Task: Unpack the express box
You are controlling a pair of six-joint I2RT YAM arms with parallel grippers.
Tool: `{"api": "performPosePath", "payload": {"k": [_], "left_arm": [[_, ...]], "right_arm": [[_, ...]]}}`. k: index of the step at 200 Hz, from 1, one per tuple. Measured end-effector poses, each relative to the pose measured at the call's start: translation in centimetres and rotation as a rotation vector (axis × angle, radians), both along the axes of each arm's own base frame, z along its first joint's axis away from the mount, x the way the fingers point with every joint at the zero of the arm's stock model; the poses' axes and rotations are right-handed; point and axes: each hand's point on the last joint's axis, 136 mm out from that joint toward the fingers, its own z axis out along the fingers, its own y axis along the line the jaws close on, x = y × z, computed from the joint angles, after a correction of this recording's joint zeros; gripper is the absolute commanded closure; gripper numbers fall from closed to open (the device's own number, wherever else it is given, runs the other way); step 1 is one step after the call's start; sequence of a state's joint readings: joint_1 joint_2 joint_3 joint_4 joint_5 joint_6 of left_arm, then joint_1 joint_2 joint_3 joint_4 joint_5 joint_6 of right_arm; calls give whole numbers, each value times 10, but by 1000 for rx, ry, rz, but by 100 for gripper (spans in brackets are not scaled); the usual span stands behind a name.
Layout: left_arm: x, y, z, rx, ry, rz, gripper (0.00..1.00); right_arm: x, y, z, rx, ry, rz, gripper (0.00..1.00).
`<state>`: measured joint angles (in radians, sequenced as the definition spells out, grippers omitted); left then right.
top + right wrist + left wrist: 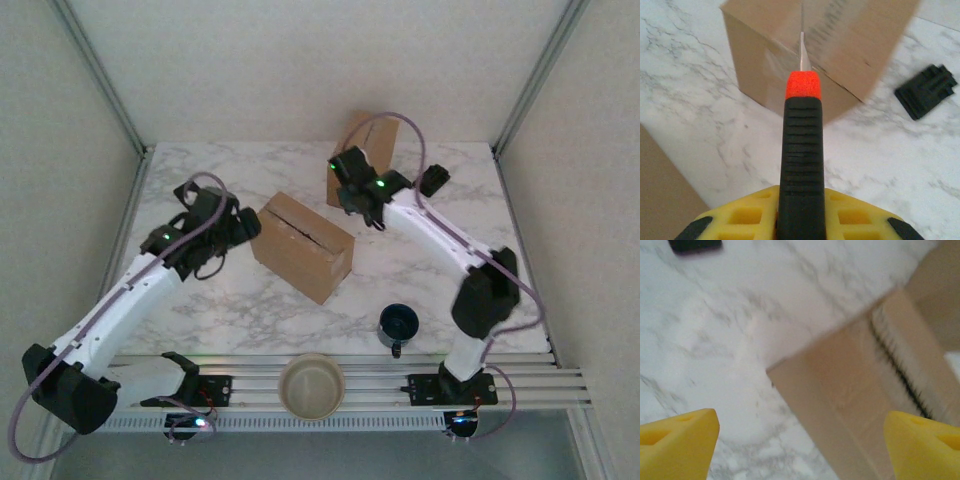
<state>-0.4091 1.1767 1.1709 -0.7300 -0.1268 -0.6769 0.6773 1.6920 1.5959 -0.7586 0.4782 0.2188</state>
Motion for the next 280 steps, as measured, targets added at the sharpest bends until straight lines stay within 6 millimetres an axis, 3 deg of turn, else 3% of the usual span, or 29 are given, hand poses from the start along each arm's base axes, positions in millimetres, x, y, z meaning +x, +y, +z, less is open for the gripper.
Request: {"api": "performPosePath", "payload": {"k": [16,36,59,80,100,126,169,210,280], "left_arm": [[23,27,18,30,-34,76,17],[57,54,14,74,-19,142,18],[96,63,-22,114,50,155,20],[116,56,-65,131,131,126,20],[123,50,-91,128,179,98,20],[131,43,-95,103,158,75,20],[122,23,-117,81,175,19,19],[120,24,-131,80,170,23,18],[124,37,-129,101,152,63,18]], "right_arm": [[-26,-20,10,37,-20,-16,100],[-57,-44,12,86,-31,-53,100],[-84,-61,-11,125,11,-105,100],[-97,-55,-39,142,78,-120,100],[-103,-35,-58,158,126,-109,100],[-105,-5,-79,189,165,-91,100],[-99,13,-110,194,223,-109,100],[-95,18,-113,196,236,-119,100],[-85,30,-114,200,239,-129,100]]}}
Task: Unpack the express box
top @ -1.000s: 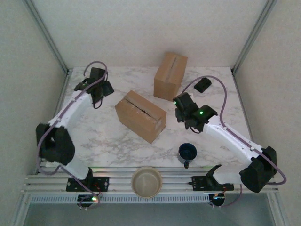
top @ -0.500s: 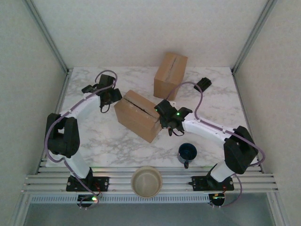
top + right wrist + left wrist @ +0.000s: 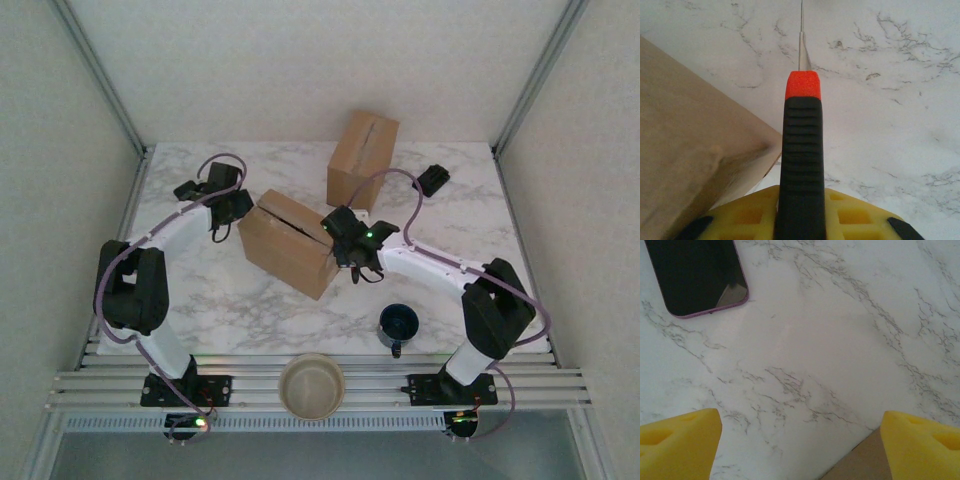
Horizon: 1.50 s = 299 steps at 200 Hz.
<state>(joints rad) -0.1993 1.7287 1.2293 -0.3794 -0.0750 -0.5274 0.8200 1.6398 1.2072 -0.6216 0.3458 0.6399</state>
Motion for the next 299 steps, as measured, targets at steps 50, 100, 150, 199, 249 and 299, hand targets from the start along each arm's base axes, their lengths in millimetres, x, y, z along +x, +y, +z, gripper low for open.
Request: {"api": "performPosePath", "payload": {"k": [50,100,150,199,249,299], "left_arm": [[7,2,2,-2,-10,7,17],[15,0,2,-8,-24,6,17],[23,-4,1,-27,-37,-4,16],[24,1,3,-6,-41,17,7],[38,16,37,19,-97,76,0],[34,34,94,3,-221,125,0]], "right_arm": [[11,3,1,-30,8,8,100],[30,-1,2,-39,1,-7,100],[40,-5,4,-44,-4,-15,100],[39,-6,4,-44,-4,-15,100],[36,-14,11,18,-22,-24,100],[33,-44,19,54,-53,-78,100]]}}
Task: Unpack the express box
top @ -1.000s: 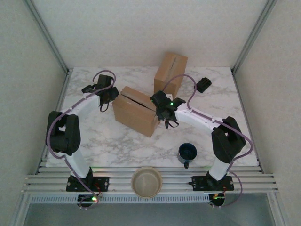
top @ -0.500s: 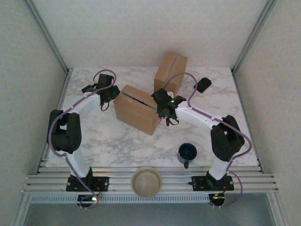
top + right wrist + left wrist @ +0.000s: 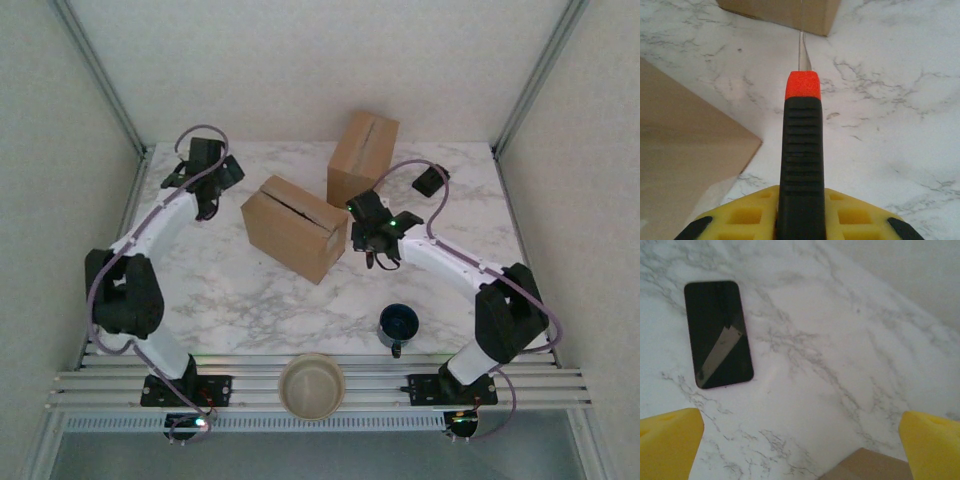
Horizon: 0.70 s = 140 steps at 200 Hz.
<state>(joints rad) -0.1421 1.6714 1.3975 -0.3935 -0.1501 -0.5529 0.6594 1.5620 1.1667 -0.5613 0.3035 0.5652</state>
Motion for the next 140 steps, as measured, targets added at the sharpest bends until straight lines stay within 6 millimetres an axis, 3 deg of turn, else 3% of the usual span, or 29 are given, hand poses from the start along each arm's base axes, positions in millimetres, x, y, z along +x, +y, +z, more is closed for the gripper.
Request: {"api": "performPosePath", "payload": {"k": [26,68,85,140], "left_arm": [[-12,-13,29,-35,-77,-60,0],[-33,-74,42,-65,-134,-253,0],[-33,-84,38,-72,-134,-280,0],[-30,-86,1,-70,-86,-285,0]], "right_arm": [[-6,-10,0,14,7,-8,100],[-14,-18,10,49,-10,-9,100],[-16,-19,12,61,-17,-8,100],[-24,-22,5,66,-1,-1,100]]}}
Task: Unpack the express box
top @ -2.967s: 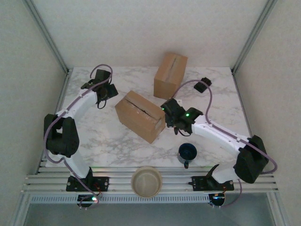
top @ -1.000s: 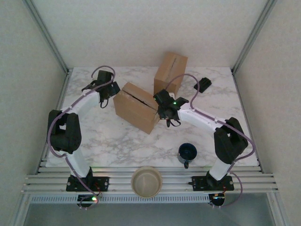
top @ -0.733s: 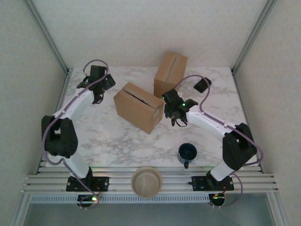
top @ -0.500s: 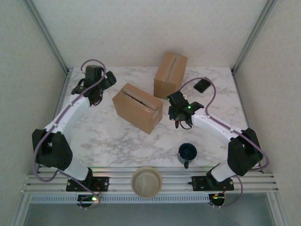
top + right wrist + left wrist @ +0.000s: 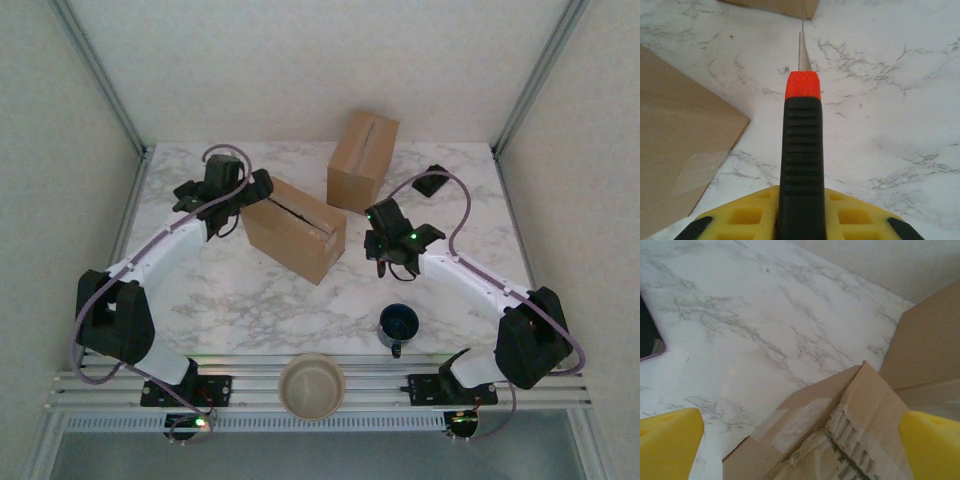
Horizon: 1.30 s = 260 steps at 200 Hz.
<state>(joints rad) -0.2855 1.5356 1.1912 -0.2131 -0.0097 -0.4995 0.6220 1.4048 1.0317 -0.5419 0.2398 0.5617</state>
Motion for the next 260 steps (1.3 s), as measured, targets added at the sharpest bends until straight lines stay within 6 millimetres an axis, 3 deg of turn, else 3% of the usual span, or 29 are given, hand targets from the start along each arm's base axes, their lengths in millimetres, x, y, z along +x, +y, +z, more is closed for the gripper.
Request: {"api": "performPosePath", "payload": {"k": [149,260], "left_arm": [[0,-17,-29,-78,-51,-77,0],[14,-25,-44,-115,-72,-79,0]], "right_arm": [[-3,-1,-4,7,3,0,100],[-5,2,-7,28,13,12,100]]}}
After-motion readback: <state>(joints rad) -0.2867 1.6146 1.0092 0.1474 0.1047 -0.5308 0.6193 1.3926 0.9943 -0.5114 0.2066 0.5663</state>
